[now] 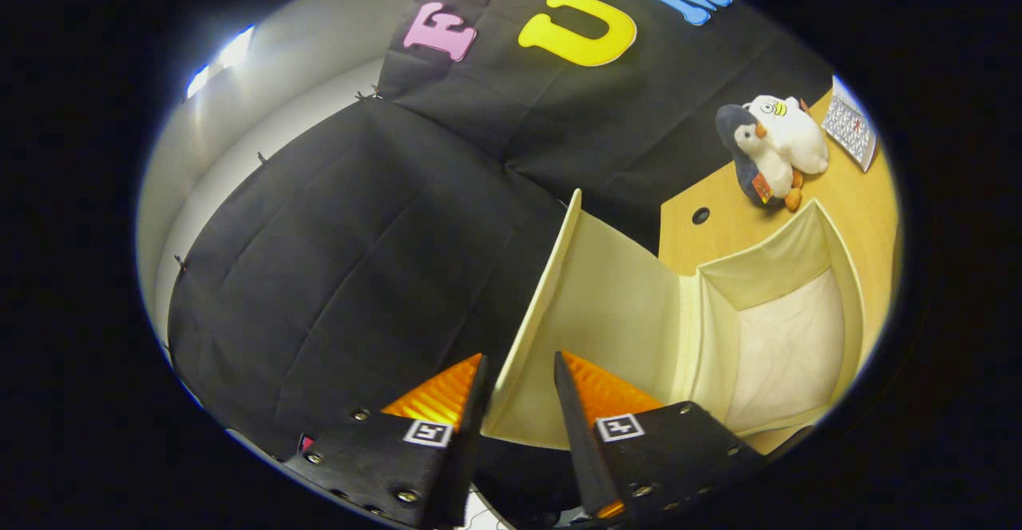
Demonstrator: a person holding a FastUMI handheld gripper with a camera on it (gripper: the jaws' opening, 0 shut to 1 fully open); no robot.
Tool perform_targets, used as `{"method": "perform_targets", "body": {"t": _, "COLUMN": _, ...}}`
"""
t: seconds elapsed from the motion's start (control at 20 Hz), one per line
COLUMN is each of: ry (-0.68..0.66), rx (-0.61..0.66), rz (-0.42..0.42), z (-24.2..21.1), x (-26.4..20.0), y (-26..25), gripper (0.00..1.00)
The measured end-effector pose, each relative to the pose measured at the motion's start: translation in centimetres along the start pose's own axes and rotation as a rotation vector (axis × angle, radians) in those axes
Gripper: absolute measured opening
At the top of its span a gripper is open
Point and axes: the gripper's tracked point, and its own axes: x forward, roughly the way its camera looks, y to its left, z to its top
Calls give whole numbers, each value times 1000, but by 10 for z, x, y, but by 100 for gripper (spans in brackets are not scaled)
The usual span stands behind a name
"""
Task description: Open the storage box then place both shoes into the box .Put the left shoe in first, then the right shoe, with the right side of both shoes facing outward in a uniform manner.
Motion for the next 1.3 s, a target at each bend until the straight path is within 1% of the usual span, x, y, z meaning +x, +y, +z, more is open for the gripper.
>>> {"method": "perform_targets", "body": {"t": 0.1, "ry": -30, "rx": -64, "rz": -27, "z": 9, "x": -13, "y": -6, "gripper": 88}}
{"method": "perform_targets", "body": {"t": 0.15, "ry": -42, "rx": -95, "rz": -35, "z": 14, "x": -20, "y": -9, "gripper": 94}}
{"method": "perform_targets", "body": {"t": 0.45, "ry": -100, "rx": -246, "rz": -98, "z": 44, "x": -70, "y": -31, "gripper": 94}}
{"method": "perform_targets", "body": {"t": 0.55, "ry": -113, "rx": -293, "rz": -135, "z": 52, "x": -89, "y": -46, "gripper": 94}}
{"method": "perform_targets", "body": {"t": 0.7, "ry": -146, "rx": -365, "rz": -211, "z": 70, "x": -118, "y": -70, "gripper": 94}}
{"method": "perform_targets", "body": {"t": 0.8, "ry": -161, "rx": -416, "rz": -279, "z": 81, "x": -139, "y": -92, "gripper": 94}}
{"method": "perform_targets", "body": {"t": 1.1, "ry": -167, "rx": -540, "rz": -452, "z": 102, "x": -199, "y": -150, "gripper": 95}}
{"method": "perform_targets", "body": {"t": 1.3, "ry": -163, "rx": -551, "rz": -547, "z": 106, "x": -226, "y": -193, "gripper": 95}}
